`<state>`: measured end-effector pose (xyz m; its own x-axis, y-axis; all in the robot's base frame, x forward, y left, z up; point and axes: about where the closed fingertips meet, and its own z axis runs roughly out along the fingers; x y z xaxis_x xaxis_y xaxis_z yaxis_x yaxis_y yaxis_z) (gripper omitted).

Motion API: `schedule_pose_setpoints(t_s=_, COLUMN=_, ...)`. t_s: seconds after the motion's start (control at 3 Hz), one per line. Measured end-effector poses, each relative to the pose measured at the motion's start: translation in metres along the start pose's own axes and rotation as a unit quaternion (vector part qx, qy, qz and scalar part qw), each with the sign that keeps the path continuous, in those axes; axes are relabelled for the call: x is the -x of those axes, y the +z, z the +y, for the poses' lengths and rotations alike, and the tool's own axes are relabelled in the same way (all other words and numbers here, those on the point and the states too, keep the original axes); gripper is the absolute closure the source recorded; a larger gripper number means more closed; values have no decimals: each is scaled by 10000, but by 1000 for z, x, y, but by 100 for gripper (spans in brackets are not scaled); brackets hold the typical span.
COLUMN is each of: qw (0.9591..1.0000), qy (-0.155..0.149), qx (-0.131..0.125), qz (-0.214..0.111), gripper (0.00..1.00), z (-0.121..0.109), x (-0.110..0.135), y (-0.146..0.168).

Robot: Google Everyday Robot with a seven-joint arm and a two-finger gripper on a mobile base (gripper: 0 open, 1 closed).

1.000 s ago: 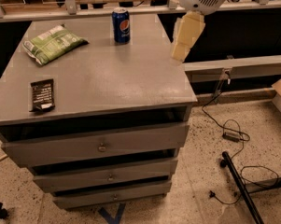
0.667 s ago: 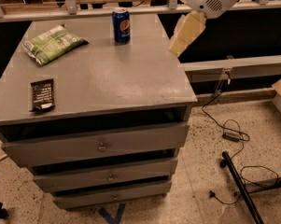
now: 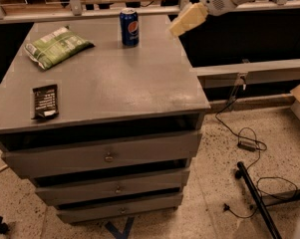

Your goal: Move pepsi can near rxbar chocolate

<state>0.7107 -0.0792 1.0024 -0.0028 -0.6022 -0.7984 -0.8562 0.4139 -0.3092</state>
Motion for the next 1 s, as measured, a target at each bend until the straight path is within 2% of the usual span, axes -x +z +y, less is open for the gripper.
schedule_pose_setpoints(t_s=0.33, qw=9960, qy=231, qx=-212, qz=-831, gripper=0, z=-36, x=34, y=55)
schedule_pose_setpoints(t_s=0.67, qw=9908, qy=655, qx=-313, qz=-1145, gripper=0, z=-48, x=54, y=90)
schedule_pose_setpoints(t_s=1.0, qw=9908, qy=655, qx=-313, qz=-1145, gripper=0, z=-48, x=54, y=90)
